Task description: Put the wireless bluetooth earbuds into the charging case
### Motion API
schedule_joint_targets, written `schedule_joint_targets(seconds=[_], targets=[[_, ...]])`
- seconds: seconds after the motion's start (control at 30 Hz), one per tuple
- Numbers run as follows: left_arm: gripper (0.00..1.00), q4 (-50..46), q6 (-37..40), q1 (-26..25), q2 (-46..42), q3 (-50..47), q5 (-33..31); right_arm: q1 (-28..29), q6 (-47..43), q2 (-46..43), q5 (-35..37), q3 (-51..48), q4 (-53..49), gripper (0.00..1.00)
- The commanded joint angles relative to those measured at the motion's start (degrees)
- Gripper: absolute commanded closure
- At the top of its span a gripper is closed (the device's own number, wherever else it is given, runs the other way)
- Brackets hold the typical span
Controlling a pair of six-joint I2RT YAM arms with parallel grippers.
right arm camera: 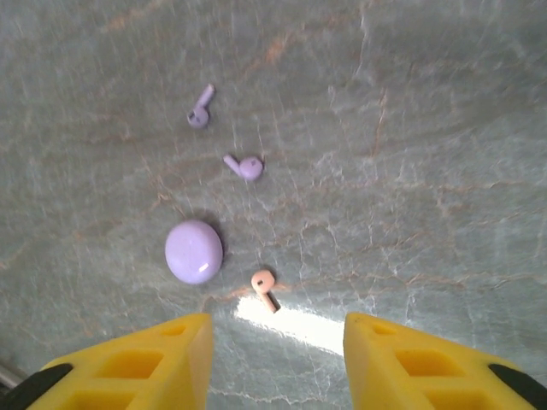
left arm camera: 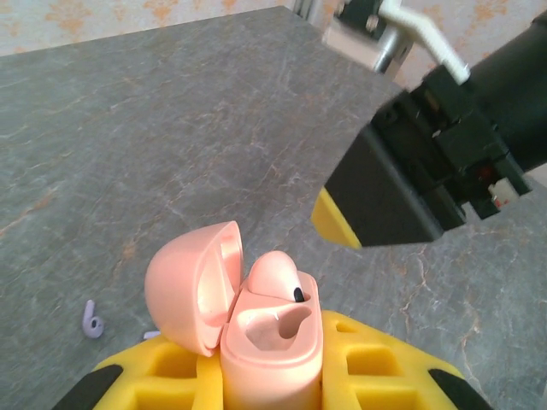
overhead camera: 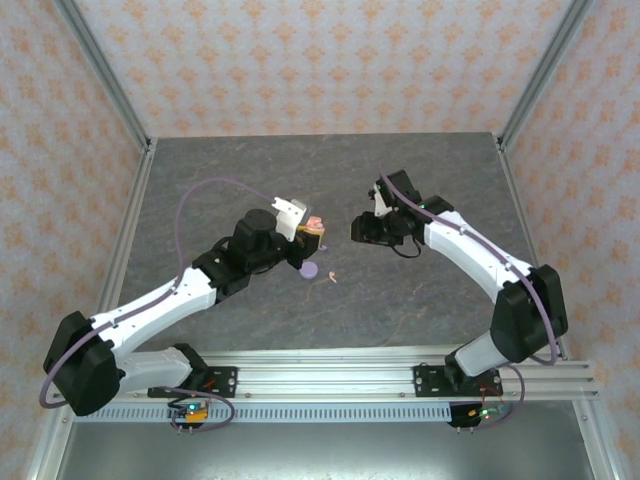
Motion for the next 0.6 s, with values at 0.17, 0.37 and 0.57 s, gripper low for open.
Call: schedule_joint_targets(seconds=[0.17, 0.37, 0.57], targets=[[0.86, -7.37, 1.38, 0.73, -5.55, 1.12, -7.07, 4.53, -3.91, 7.78, -3.13, -1.42, 1.25, 0.61], [0.86, -11.69, 1.7, 0.86, -7.07, 2.23, -9.48, 9.45, -4.69, 12.79, -0.38, 0.05, 1.51, 0.66], [0.86, -13.49, 2.06, 1.03, -8.93, 2.41, -10.54, 12.37, -4.39, 17.06, 2.6, 1.31, 1.78, 0.71]])
